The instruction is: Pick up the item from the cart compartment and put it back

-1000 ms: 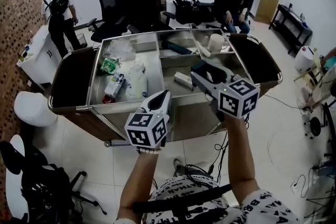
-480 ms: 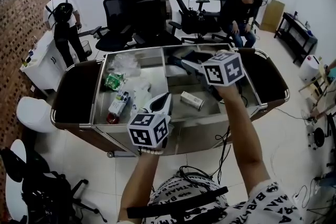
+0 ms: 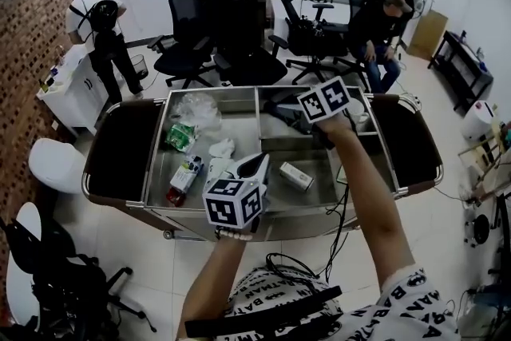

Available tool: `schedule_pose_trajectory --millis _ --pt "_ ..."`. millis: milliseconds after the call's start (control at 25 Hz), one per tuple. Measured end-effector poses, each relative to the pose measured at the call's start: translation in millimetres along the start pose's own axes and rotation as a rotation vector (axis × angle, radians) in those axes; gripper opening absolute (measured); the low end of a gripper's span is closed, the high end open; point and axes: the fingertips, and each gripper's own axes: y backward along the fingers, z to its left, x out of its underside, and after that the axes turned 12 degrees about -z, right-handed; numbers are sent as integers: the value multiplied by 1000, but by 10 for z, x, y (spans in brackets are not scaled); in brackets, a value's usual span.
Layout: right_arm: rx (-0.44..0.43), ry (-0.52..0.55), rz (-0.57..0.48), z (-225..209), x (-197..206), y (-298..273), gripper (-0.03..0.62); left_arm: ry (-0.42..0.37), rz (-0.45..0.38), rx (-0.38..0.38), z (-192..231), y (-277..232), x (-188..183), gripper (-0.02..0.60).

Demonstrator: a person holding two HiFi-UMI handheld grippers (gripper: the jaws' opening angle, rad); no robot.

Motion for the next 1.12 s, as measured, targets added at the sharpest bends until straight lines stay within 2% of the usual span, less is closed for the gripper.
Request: schedule_pose_trajectory --millis 160,400,560,880,1120 --pt "-41 18 154 -143 239 -365 245 6 18 -18 83 -93 68 -2" --pt "-95 34 444 -264 866 -858 249 29 18 -54 258 -135 104 -2" --pt "-97 70 572 -327 1255 -1014 250 46 13 -78 335 -92 142 -2" --pt "-83 127 640 -360 1476 -1227 250 80 11 -108 486 21 265 -2" --pt "-42 171 613 -447 1400 -1217 255 89 0 -116 449 102 299 -2"
